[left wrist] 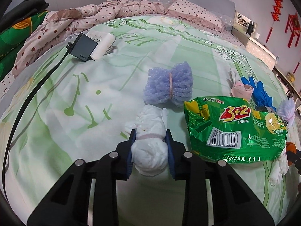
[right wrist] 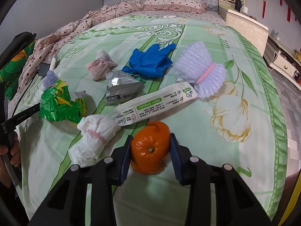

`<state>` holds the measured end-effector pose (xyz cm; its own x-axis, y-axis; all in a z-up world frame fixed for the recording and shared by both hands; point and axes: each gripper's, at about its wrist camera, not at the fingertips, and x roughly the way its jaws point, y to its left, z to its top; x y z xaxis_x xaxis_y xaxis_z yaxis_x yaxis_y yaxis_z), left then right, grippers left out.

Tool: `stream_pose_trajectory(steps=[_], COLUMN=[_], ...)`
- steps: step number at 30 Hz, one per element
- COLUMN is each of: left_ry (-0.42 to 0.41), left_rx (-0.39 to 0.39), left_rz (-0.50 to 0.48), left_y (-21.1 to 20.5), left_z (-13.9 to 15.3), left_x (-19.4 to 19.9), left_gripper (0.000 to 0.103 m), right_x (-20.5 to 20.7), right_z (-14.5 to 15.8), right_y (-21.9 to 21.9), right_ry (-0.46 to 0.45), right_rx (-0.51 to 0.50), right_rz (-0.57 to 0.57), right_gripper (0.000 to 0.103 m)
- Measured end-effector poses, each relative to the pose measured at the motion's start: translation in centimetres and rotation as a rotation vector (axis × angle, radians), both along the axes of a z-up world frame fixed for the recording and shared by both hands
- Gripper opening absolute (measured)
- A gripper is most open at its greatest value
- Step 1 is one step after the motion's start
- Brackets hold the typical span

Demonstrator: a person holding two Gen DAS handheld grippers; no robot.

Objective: Collect trash
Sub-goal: 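Grasp the white tissue bundle with the left tool while the right tool grasps the orange, then carry the tissue and orange to the yellow bin and open both tools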

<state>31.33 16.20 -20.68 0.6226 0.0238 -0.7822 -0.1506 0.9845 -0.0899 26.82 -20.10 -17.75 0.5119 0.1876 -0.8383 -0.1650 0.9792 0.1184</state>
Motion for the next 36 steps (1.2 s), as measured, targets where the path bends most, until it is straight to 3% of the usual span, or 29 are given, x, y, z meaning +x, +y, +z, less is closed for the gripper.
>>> stream_pose_trajectory(steps=[19, 36], left_ry=[-0.087, -0.208], left_rx=[-0.002, -0.01], left_rz=[-0.005, -0.126], left_y=[-0.5, -8.1], left_z=[5.7, 14.3], left_x=[-4.2, -9.5], left_gripper=[0.028, 0.028], right_x=[-4.2, -10.2], right_z=[5.3, 13.0], right_y=[-1.1, -4.5], right_ry=[-0.074, -0.217], right_rx=[0.063, 0.118], right_rz=[0.001, -0.024], right_gripper=[0.034, 0.034])
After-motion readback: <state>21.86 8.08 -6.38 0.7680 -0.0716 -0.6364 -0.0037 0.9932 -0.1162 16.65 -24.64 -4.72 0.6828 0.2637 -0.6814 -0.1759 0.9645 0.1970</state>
